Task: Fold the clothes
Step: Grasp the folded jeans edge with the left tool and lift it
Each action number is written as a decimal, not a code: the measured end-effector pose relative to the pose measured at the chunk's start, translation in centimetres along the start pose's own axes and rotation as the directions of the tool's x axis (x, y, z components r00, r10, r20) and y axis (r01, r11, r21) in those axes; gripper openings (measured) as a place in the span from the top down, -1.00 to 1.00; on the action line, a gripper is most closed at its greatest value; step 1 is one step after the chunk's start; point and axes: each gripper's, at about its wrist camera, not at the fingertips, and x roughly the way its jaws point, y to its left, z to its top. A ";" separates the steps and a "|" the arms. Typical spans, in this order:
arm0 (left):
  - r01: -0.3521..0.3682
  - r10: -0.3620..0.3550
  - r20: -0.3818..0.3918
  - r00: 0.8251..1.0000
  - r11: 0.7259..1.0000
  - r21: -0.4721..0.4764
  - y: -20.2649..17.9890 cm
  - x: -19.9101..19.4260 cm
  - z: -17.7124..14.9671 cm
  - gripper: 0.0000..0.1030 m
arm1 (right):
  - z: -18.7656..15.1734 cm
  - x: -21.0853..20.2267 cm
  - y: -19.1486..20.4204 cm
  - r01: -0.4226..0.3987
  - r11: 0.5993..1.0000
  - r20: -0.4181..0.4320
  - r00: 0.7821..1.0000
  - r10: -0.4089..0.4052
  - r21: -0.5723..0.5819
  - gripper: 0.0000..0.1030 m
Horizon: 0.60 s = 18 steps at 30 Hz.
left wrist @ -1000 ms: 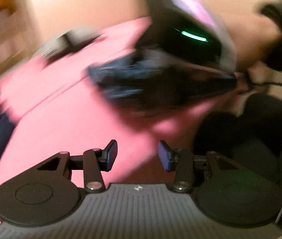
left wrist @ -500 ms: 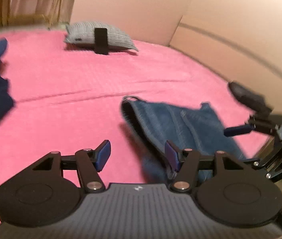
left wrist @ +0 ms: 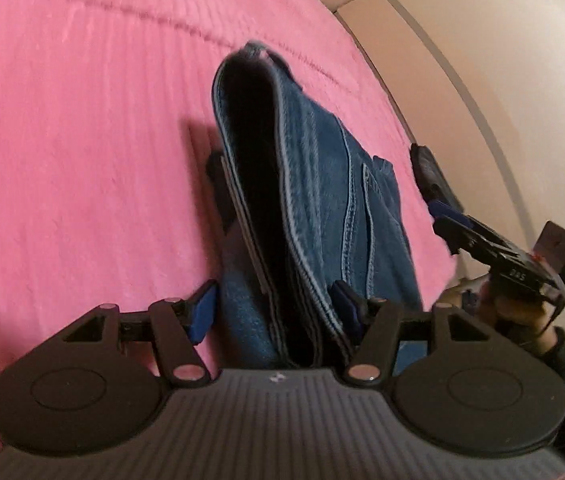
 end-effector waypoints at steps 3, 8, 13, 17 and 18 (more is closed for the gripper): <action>-0.049 0.043 0.075 0.996 0.996 0.076 -1.7 -0.8 -0.2 0.28 | 0.2 0.6 -0.1 -0.001 1.000 0.011 1.000 0.001 -0.005 -0.64; -0.419 0.164 0.394 0.904 0.520 0.745 -13.3 0.2 -6.7 0.33 | 1.2 1.5 -1.0 -0.033 0.999 0.027 0.999 0.033 0.009 -0.64; -0.433 0.229 0.369 0.901 0.526 0.732 -12.3 1.0 -6.9 0.33 | 3.2 3.6 -1.6 -0.084 0.996 0.007 0.996 0.084 0.018 -0.64; -0.366 0.252 0.273 0.929 0.739 0.566 -8.7 1.0 -4.5 0.32 | 5.4 6.9 0.1 -0.193 0.978 -0.074 0.980 0.187 -0.081 -0.64; -0.347 0.246 0.255 0.935 0.781 0.520 -8.0 1.0 -4.1 0.30 | 6.0 7.9 0.7 -0.224 0.968 -0.108 0.971 0.212 -0.116 -0.64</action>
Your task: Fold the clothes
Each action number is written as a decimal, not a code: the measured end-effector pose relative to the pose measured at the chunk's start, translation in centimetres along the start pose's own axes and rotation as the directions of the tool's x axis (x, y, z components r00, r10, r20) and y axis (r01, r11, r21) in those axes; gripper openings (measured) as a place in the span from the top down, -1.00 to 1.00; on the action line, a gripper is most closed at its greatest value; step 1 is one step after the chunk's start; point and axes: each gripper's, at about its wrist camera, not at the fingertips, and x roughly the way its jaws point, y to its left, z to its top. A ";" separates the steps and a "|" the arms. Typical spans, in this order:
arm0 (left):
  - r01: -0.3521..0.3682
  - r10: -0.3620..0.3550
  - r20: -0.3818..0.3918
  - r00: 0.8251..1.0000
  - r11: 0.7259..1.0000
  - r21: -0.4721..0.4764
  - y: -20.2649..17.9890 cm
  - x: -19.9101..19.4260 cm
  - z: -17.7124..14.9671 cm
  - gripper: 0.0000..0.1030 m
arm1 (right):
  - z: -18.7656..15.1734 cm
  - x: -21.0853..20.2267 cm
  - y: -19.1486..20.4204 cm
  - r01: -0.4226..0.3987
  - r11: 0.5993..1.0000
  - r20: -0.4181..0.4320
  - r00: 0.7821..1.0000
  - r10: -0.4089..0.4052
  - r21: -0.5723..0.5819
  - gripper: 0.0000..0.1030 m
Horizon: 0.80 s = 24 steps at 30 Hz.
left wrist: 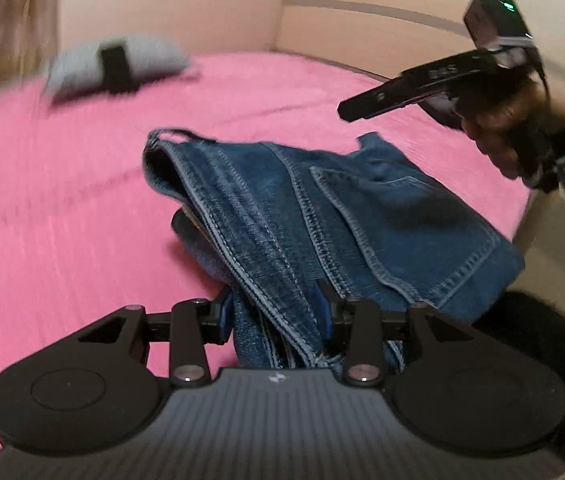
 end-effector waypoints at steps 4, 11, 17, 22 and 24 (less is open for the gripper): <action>0.103 -0.131 -0.046 0.990 0.914 -0.392 4.7 1.3 -1.1 0.19 | 2.1 4.2 0.6 -0.091 0.993 -0.096 0.992 0.083 -0.075 -0.64; 0.146 -0.193 -0.058 0.980 0.880 -0.453 5.9 0.9 -1.4 0.15 | 0.9 9.5 0.1 -0.061 0.997 -0.205 0.978 0.048 -0.057 -0.64; 0.077 -0.096 -0.030 0.995 0.921 -0.383 6.0 -2.5 0.2 0.18 | -0.4 1.7 -1.5 -0.018 0.998 -0.002 1.000 0.018 0.060 -0.64; 0.053 -0.043 0.039 0.998 0.937 -0.344 6.8 -4.2 2.2 0.18 | -5.6 -6.4 -6.5 0.150 0.945 0.102 0.977 -0.187 0.290 -0.64; 0.043 -0.032 0.039 0.999 0.944 -0.327 6.8 -3.6 2.9 0.19 | -8.4 -8.3 -9.0 0.174 0.898 0.099 0.967 -0.233 0.404 -0.64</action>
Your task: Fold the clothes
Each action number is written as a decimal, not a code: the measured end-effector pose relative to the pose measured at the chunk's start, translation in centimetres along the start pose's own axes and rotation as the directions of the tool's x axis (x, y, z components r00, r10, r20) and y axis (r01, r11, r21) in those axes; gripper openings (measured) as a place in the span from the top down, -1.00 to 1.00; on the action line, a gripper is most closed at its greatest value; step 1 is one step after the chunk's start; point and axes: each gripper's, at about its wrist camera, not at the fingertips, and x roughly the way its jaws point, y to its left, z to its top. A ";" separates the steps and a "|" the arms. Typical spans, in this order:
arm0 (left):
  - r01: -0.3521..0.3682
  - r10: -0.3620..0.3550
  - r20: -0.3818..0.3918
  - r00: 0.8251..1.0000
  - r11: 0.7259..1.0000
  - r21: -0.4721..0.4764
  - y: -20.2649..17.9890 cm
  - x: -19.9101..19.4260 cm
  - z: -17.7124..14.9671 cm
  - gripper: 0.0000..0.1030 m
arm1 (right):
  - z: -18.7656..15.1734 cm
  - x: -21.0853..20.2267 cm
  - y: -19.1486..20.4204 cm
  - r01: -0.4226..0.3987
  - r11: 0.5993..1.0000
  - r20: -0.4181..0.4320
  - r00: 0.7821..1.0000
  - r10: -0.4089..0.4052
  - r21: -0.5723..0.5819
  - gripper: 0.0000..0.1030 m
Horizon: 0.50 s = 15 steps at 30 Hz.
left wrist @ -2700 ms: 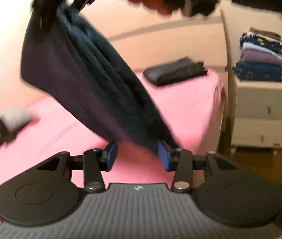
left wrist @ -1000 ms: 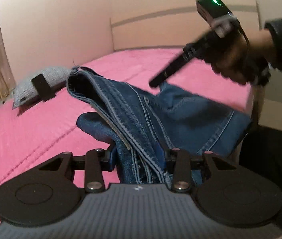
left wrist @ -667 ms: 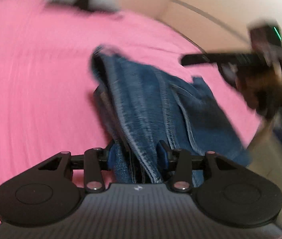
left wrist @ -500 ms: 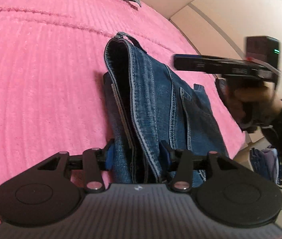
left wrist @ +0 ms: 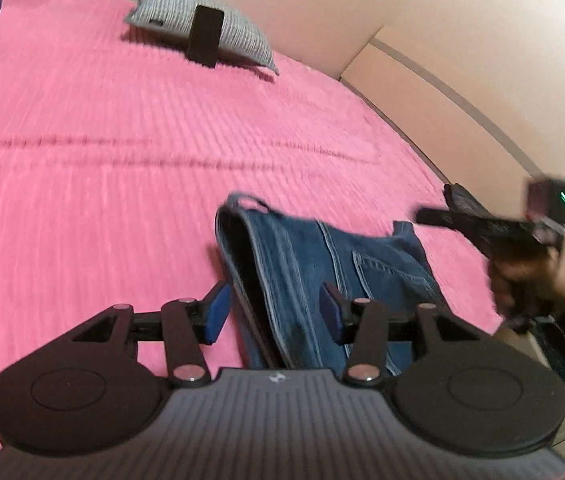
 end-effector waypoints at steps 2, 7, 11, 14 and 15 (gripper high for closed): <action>-0.009 0.009 -0.010 1.000 1.000 0.013 0.0 1.2 0.6 0.19 | -0.8 -0.6 -2.4 0.023 0.998 0.000 1.000 -0.023 0.059 -0.64; -0.033 0.035 -0.061 0.998 0.999 0.030 0.0 5.2 2.9 0.42 | -1.0 1.7 -5.4 -0.041 0.982 -0.009 0.999 0.043 0.184 -0.63; -0.021 0.024 -0.124 0.992 0.999 0.024 0.3 8.4 3.9 0.75 | -0.2 3.5 -5.6 0.003 0.995 -0.078 0.997 0.004 0.099 0.47; -0.026 0.039 -0.126 0.991 0.995 0.097 -1.0 9.2 3.8 0.86 | -0.5 3.9 -6.5 -0.007 0.997 -0.084 0.996 0.014 0.082 0.33; -0.034 0.048 -0.129 0.990 0.993 0.115 -1.3 9.4 3.8 0.86 | -0.7 4.1 -6.7 -0.009 0.996 -0.082 0.996 0.017 0.087 0.23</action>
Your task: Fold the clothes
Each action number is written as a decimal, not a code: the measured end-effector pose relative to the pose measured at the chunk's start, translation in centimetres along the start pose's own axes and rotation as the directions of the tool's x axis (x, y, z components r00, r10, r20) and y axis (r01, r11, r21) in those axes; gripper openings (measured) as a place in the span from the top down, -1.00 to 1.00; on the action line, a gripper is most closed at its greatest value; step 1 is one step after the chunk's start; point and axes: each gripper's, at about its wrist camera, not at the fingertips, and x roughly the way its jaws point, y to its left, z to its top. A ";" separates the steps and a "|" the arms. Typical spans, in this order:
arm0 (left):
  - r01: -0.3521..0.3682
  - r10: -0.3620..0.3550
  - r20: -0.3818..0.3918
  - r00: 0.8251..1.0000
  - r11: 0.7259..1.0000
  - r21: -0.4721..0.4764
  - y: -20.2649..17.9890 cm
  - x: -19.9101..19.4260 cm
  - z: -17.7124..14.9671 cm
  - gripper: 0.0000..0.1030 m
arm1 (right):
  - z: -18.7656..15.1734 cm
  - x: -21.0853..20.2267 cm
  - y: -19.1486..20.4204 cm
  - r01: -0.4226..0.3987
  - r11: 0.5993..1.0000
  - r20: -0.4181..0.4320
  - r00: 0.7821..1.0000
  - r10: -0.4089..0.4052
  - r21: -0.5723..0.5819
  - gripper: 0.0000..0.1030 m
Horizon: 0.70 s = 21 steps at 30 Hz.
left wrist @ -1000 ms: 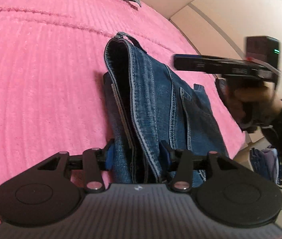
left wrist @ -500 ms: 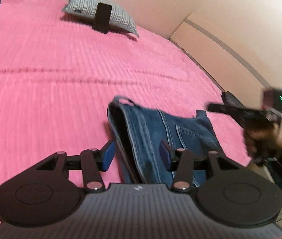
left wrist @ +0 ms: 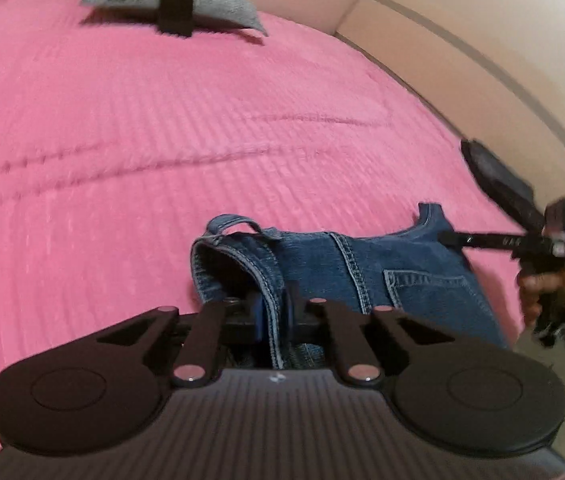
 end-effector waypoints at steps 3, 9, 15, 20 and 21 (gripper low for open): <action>0.010 -0.010 -0.020 1.000 1.000 -0.006 0.8 1.1 -0.2 0.84 | -0.3 -0.1 -0.3 0.002 1.000 0.009 1.000 -0.002 0.009 0.19; -0.006 0.006 -0.017 1.000 1.000 -0.004 0.9 -0.1 0.1 0.67 | -2.9 -5.0 4.8 0.051 0.990 0.076 0.996 -0.041 -0.129 0.18; -0.130 0.125 0.045 0.991 0.980 0.149 -2.8 -4.8 -2.3 0.70 | -9.2 -9.4 10.4 -0.057 0.977 0.057 0.996 0.070 -0.205 -0.32; -0.054 0.047 0.033 0.998 0.958 0.282 -6.9 -7.9 -6.3 0.68 | -12.3 -7.4 10.6 -0.045 0.968 -0.027 0.999 0.039 -0.246 -0.31; -0.049 0.049 0.008 0.999 0.950 0.308 -7.3 -7.6 -7.1 0.66 | -12.4 -7.1 10.1 -0.054 0.972 -0.030 0.998 0.049 -0.228 -0.31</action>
